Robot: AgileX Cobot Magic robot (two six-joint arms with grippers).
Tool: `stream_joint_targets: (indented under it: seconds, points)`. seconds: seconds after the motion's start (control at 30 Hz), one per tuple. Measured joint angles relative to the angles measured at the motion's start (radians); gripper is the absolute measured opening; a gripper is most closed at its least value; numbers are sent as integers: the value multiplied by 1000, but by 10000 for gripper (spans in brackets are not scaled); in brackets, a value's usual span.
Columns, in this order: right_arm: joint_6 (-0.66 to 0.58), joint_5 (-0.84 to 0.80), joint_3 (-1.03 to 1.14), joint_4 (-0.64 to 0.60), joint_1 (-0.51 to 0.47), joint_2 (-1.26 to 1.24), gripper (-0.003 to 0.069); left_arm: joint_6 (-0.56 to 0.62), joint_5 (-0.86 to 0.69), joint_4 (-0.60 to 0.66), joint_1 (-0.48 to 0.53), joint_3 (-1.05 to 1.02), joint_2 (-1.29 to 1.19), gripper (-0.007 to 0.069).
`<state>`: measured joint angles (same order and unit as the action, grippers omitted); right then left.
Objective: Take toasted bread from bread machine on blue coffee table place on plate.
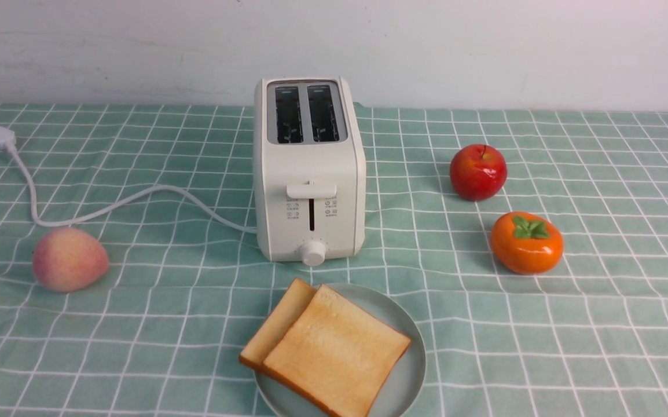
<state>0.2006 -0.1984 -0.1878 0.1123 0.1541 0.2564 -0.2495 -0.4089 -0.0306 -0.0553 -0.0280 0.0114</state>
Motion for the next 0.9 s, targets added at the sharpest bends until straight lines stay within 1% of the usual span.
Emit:
stream_joint_targets:
  seconds: [0.07, 0.13, 0.17, 0.2, 0.3, 0.4, 0.5, 0.63, 0.73, 0.8, 0.83, 0.9]
  points:
    - [0, -1, 0, 0, -15, -31, 43, 0, 0, 0, 0, -1, 0, 16]
    - [0, -1, 0, 0, -56, -52, 44, 0, 0, 0, 0, -1, 0, 16]
    - [0, -1, 0, 0, -60, -53, 44, 0, 0, 0, 0, -1, 0, 16]
    - [0, -1, 0, 0, -89, -62, 46, 0, 0, 0, 0, -1, 0, 17]
    - [0, -1, 0, 7, -116, -64, 50, 0, 0, 0, 0, -1, 0, 19]
    - [0, -1, 0, 15, -126, -65, 53, 0, 0, 0, 0, -1, 0, 20]
    - [0, -1, 0, 50, -129, -82, 54, 0, 0, 0, 0, -1, 0, 20]
    - [4, -16, 23, 96, -130, -166, 59, 0, 0, 0, 0, -1, 0, 22]
    - [19, -33, 93, 102, -130, -251, 64, -1, 0, 0, 0, -2, 0, 27]
    - [23, -31, 131, 102, -130, -264, 66, -1, 3, 1, 0, -2, 0, 29]
    - [26, -33, 183, 101, -130, -266, 70, -1, 3, 1, 0, -2, 0, 28]
    - [26, -67, 208, 93, -130, -266, 74, -1, 3, 1, 0, -2, 0, 28]
